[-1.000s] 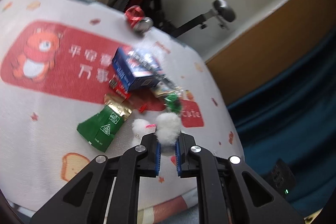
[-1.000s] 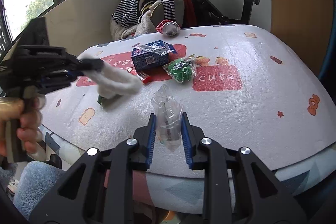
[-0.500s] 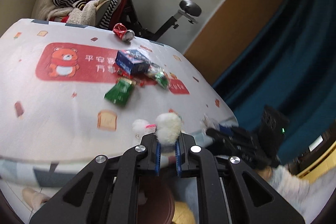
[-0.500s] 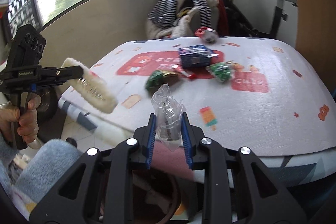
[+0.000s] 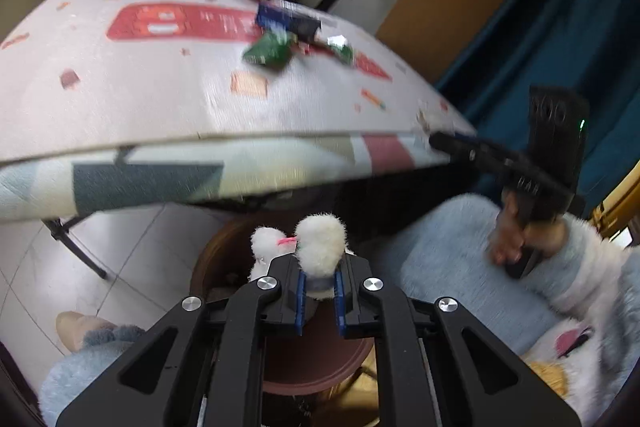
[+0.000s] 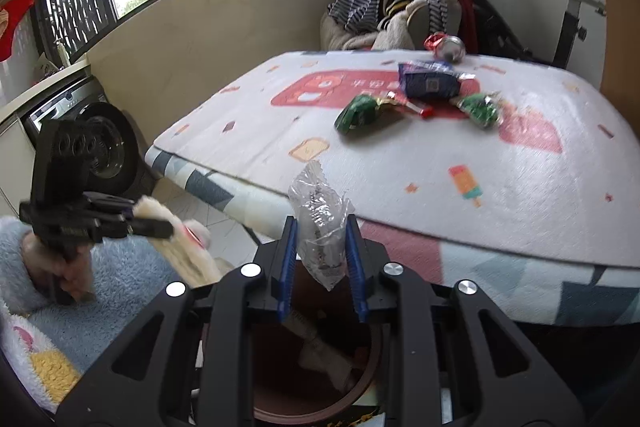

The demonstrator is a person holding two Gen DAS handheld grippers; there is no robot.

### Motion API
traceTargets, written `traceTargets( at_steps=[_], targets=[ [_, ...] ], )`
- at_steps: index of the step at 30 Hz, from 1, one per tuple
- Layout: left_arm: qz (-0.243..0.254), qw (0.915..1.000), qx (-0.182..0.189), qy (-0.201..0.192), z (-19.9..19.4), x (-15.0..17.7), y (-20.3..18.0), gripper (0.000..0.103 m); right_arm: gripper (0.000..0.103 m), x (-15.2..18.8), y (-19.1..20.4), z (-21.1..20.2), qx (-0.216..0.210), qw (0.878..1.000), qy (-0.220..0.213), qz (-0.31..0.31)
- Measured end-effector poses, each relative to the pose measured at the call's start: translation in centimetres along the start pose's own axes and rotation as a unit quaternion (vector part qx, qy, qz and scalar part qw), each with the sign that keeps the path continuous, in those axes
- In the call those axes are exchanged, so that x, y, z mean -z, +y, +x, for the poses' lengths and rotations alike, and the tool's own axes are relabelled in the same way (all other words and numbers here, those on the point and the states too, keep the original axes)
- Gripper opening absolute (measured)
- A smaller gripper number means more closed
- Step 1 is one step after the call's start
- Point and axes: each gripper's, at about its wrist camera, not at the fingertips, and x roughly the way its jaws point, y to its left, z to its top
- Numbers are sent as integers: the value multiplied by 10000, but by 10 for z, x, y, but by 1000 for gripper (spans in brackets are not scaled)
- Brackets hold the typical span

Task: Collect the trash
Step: 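Release the cotton into the bin with the left tool while right holds the clear bag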

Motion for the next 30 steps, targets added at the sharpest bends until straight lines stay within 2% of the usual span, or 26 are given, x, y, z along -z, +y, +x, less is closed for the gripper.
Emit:
traceTargets(
  at_steps=[6, 10, 11, 13, 15, 16, 19, 20, 23, 25, 30],
  targets=[
    [-137, 9998, -99, 83, 12, -2, 6, 12, 27, 4, 7, 9, 1, 9998, 182, -63],
    [-265, 9996, 13, 96, 13, -3, 9, 16, 27, 6, 7, 12, -9, 9998, 196, -46],
    [-271, 9996, 18, 112, 14, -3, 9, 20, 27, 6, 6, 12, -6, 9998, 201, -48],
    [-272, 9996, 35, 90, 14, -3, 8, 39, 27, 8, 8, 13, 8, 9997, 229, -75],
    [-243, 9997, 74, -14, 10, -3, 5, 48, 27, 8, 7, 13, 15, 9996, 264, -98],
    [-235, 9997, 37, -58, 9, -3, 5, 52, 27, 8, 7, 14, 29, 9994, 317, -113],
    [-337, 9987, -278, -263, 3, -4, 8, 74, 27, 8, 8, 16, 17, 9988, 455, -168],
    [-384, 9975, -471, -370, 0, -4, 9, 77, 27, 9, 9, 18, -9, 9985, 504, -202],
    [-468, 9946, -714, -591, -7, -5, 13, 87, 27, 11, 12, 20, -55, 9977, 608, -300],
    [-484, 9921, -930, -695, -11, -6, 14, 97, 27, 12, 13, 23, -51, 9972, 658, -357],
    [-486, 9866, -1261, -918, -17, -7, 17, 97, 28, 14, 18, 27, -103, 9962, 742, -440]
  ],
)
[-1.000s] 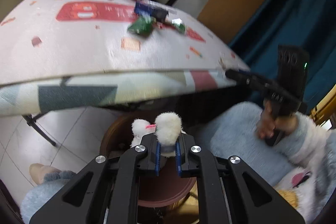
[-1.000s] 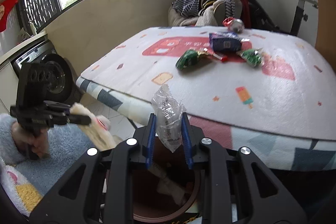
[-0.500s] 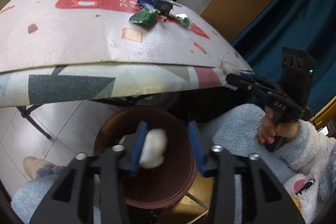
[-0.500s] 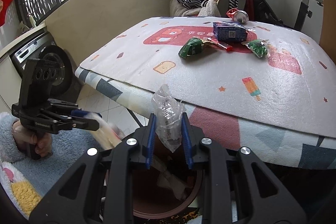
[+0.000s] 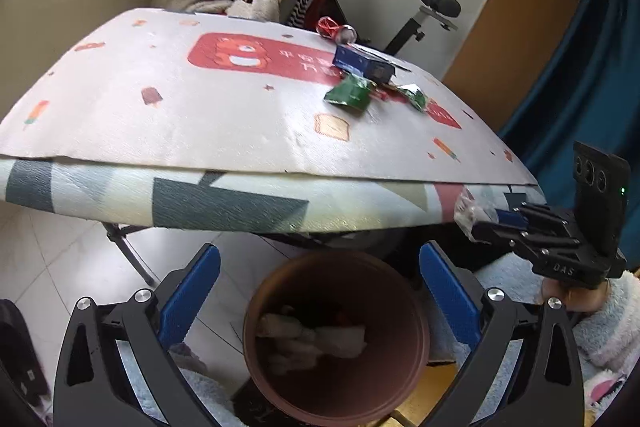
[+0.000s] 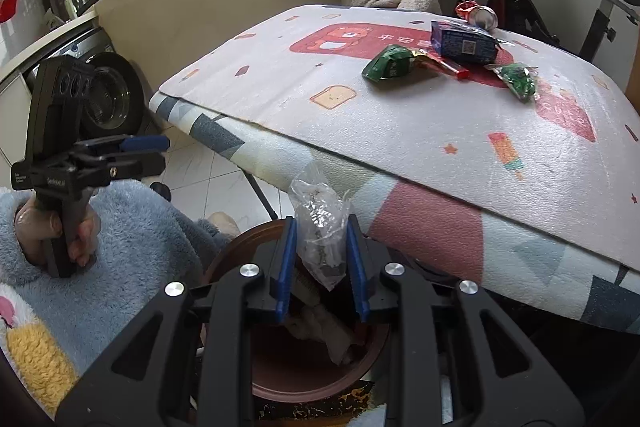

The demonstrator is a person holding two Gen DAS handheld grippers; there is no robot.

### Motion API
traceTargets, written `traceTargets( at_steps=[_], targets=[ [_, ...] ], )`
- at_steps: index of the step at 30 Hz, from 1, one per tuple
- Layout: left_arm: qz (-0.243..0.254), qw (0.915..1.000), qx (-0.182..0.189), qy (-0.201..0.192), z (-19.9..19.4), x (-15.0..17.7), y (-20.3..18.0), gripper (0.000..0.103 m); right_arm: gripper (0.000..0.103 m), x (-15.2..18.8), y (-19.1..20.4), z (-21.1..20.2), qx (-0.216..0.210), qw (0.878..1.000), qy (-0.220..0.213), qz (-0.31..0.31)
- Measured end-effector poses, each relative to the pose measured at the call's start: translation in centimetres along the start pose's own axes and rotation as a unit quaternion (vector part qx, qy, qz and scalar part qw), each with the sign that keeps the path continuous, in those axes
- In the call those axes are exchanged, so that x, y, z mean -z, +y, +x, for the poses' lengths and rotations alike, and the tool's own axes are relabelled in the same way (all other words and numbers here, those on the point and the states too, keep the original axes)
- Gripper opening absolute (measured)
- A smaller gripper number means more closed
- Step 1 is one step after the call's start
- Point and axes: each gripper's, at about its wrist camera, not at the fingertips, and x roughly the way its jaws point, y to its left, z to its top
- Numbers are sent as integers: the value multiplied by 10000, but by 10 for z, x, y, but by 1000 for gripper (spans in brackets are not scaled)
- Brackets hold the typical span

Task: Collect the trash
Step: 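Release the cotton into the bin with the left tool while right holds the clear bag, then open the right tool over the brown bin to drop the clear bag, then grasp the green snack packet with the left tool while right grasps the green toy bag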

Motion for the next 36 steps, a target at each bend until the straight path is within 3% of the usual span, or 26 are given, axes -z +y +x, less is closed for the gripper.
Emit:
traceTargets(
  at_steps=[13, 15, 16, 17, 21, 31, 36],
  targets=[
    [-30, 10000, -47, 31, 3, 0, 3, 97, 32, -1, 9, 10, -31, 9995, 227, -225],
    [-23, 10000, -34, 21, 3, 1, 3, 97, 46, -1, 10, 12, 75, 9993, 255, -248],
    [-17, 10000, -27, 18, 3, 1, 2, 97, 72, -1, 11, 12, 145, 9992, 245, -272],
    [-12, 10000, -27, 20, 3, 1, 2, 97, 89, -1, 13, 12, 163, 9992, 235, -290],
    [5, 10000, -35, 33, 4, 2, 1, 97, 95, 0, 13, 16, 329, 9985, 308, -311],
    [67, 9999, -60, -47, 1, 1, -1, 97, 97, 0, 9, 15, 390, 9984, 301, -262],
    [233, 9994, -250, 0, 4, -9, -4, 97, 97, -4, 5, 11, 430, 9983, 335, -209]
  ],
)
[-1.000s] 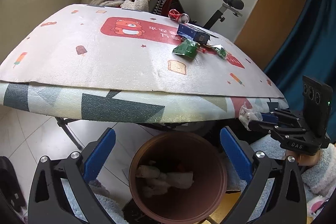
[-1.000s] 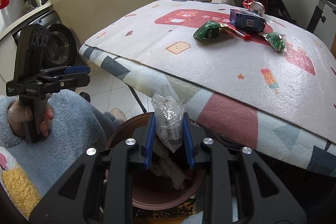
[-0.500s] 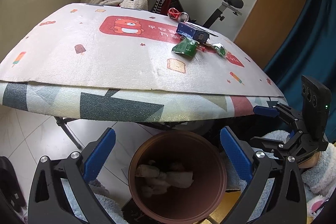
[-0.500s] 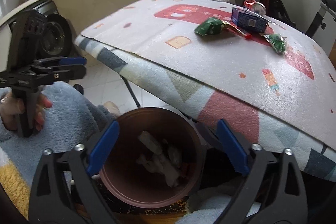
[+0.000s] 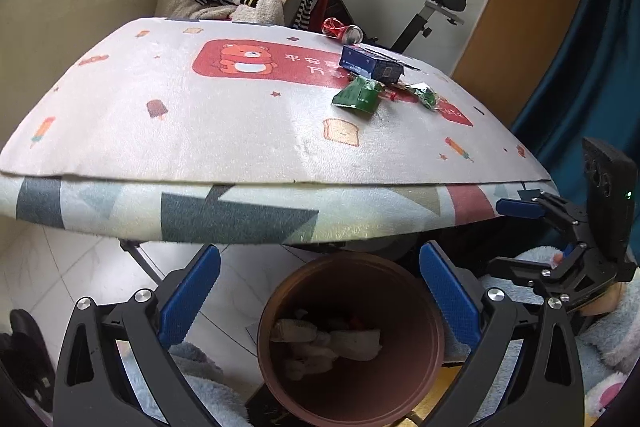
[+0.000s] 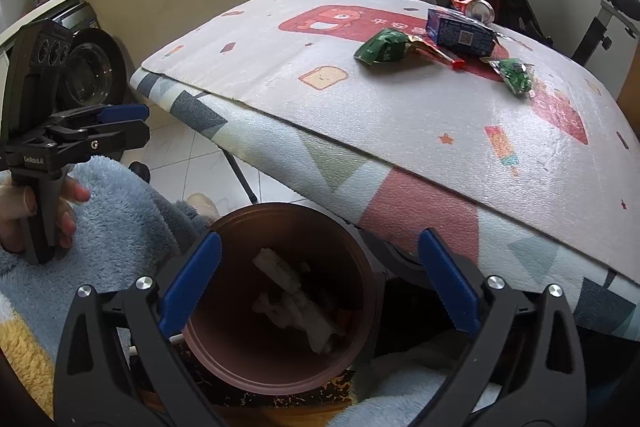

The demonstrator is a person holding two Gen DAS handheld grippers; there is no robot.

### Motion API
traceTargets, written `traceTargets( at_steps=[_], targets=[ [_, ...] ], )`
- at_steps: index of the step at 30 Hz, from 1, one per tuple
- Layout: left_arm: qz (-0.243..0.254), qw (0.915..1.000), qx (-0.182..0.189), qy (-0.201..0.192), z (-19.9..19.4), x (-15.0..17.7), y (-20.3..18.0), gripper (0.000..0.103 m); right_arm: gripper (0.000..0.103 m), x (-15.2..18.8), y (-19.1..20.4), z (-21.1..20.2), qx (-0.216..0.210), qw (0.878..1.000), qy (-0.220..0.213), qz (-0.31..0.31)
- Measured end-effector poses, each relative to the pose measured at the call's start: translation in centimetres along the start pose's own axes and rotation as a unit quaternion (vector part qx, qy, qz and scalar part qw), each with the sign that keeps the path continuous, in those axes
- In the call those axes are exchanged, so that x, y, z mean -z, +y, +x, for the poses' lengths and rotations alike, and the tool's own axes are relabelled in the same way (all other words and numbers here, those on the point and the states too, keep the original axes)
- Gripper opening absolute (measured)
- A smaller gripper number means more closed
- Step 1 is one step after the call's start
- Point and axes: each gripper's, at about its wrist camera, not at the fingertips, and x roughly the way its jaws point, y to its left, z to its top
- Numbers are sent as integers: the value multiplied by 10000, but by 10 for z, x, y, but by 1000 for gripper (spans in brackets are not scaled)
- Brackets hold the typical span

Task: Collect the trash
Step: 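Grasp the green snack packet with the left tool while right grasps the green toy bag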

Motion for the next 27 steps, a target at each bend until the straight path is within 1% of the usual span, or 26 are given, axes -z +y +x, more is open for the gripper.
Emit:
traceTargets(
  at_steps=[3, 5, 8, 9, 10, 13, 14, 15, 17, 20, 22, 24, 25, 27],
  targets=[
    [71, 9996, 45, -254, -2, -12, -2, 97, 97, -6, -9, -7, 79, 9998, -130, 84],
    [120, 9992, 100, -364, 1, -24, -5, 97, 97, -13, -23, -13, 18, 9989, -309, 342],
    [373, 9982, 83, -452, 11, -49, -15, 97, 97, -23, -40, -14, 59, 9974, -392, 600],
    [440, 9980, 99, -436, 17, -57, -19, 97, 97, -31, -52, -17, 104, 9958, -485, 770],
    [483, 9979, 114, -423, 23, -65, -21, 97, 97, -33, -54, -17, 109, 9955, -498, 800],
    [561, 9976, 224, -346, 44, -87, -28, 97, 97, -44, -77, -21, 217, 9915, -675, 1089],
    [573, 9975, 279, -294, 53, -95, -30, 97, 97, -47, -82, -22, 320, 9908, -707, 1110],
    [569, 9975, 312, -263, 61, -101, -32, 97, 97, -51, -87, -23, 526, 9904, -748, 1036],
    [537, 9976, 402, -152, 81, -116, -35, 97, 97, -57, -97, -21, 784, 9895, -704, 986],
    [686, 9969, 383, -12, 107, -132, -43, 97, 97, -59, -111, -18, 743, 9890, -585, 1137],
    [971, 9948, 290, 62, 125, -142, -54, 97, 97, -60, -125, -15, 656, 9880, -498, 1307],
    [1226, 9922, 206, 121, 141, -149, -63, 97, 97, -60, -133, -14, 829, 9864, -462, 1345],
    [1301, 9912, 191, 168, 150, -153, -66, 97, 97, -60, -136, -14, 1065, 9842, -460, 1335],
    [1317, 9907, 224, 244, 163, -159, -70, 97, 97, -60, -138, -14, 1308, 9808, -500, 1355]
  ],
)
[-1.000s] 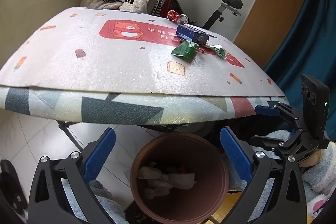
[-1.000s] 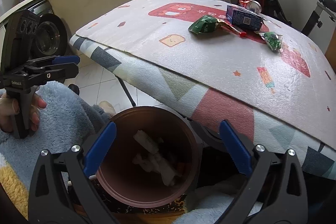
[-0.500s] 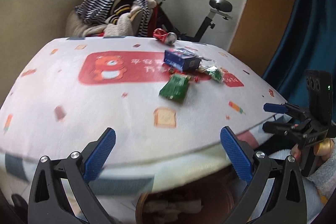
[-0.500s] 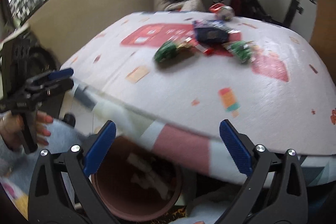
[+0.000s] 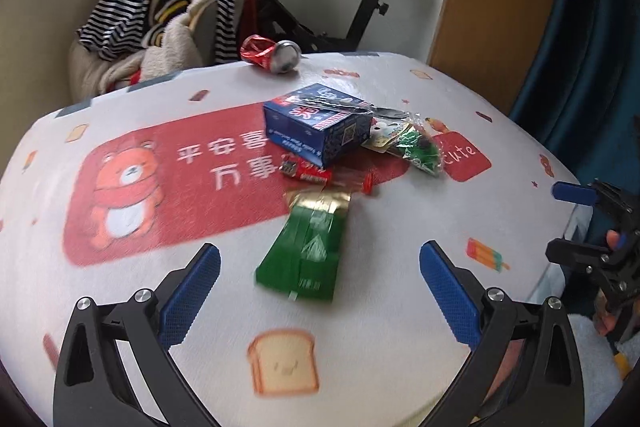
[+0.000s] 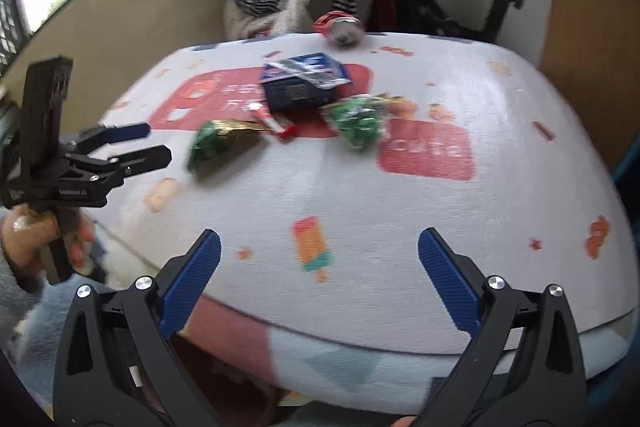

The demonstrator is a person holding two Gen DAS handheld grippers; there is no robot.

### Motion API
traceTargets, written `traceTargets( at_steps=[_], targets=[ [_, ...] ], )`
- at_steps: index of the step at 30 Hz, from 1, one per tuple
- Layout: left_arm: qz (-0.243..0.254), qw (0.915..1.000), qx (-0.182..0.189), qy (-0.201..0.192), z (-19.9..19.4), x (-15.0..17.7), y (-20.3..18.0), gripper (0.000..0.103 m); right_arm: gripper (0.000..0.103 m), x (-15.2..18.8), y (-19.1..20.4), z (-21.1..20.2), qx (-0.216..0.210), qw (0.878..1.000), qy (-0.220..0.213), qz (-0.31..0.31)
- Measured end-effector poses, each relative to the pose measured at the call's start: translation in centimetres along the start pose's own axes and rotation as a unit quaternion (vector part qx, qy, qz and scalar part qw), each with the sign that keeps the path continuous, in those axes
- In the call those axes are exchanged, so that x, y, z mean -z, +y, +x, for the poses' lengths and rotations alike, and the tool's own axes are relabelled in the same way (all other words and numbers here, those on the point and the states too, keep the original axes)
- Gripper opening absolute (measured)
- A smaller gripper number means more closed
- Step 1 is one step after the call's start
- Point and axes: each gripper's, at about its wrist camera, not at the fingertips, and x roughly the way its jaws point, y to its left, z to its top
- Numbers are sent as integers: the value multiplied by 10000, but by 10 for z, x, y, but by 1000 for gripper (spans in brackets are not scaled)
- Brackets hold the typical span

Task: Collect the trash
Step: 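Grasp the green snack packet with the left tool while right grasps the green toy bag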

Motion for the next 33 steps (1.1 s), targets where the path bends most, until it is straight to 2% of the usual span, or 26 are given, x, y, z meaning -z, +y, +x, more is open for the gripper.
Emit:
traceTargets(
  at_steps=[2, 5, 6, 7, 8, 9, 10, 12, 13, 15, 19, 22, 25, 33],
  targets=[
    [-13, 10000, -8, 33, 11, -7, 0, 97, 97, 3, -5, 3, -23, 9998, 13, 176],
    [-8, 9994, -326, 101, 24, -11, 2, 95, 97, 3, -14, 4, -17, 9995, -25, 330],
    [-45, 9992, -375, 145, 28, -11, 3, 84, 97, 3, -17, 5, -22, 9993, -46, 371],
    [-96, 9992, -347, 196, 30, -9, 5, 63, 97, 2, -19, 6, -29, 9992, -57, 395],
    [-125, 9990, -336, 282, 32, -8, 7, 49, 97, 1, -21, 5, -55, 9989, -98, 457],
    [-129, 9988, -308, 359, 33, -5, 10, 37, 97, 0, -23, 5, -122, 9986, -135, 500],
    [-104, 9989, -316, 335, 30, -3, 11, 32, 97, 0, -24, 5, -160, 9984, -157, 521],
    [-11, 9977, -624, 272, 20, 2, 11, 28, 96, -6, -26, 7, -254, 9977, -258, 566],
    [-73, 9979, -611, 197, 13, 4, 12, 27, 94, -7, -26, 8, -250, 9978, -264, 561],
    [-362, 9984, -426, 83, -3, 7, 20, 27, 83, -16, -25, 15, -153, 9984, -241, 491],
    [-835, 9963, -91, -193, -34, 15, 36, 27, 77, -34, -18, 29, -109, 9987, -198, 448],
    [-972, 9948, -13, -288, -48, 20, 44, 27, 76, -51, -17, 53, -160, 9985, -61, 524],
    [-1072, 9937, 23, -322, -60, 24, 50, 27, 75, -70, -7, 86, 167, 9994, 262, 180],
    [-1239, 9911, 60, -488, -87, 38, 65, 27, 75, -89, 0, 130, 459, 9960, 749, -157]
  ],
)
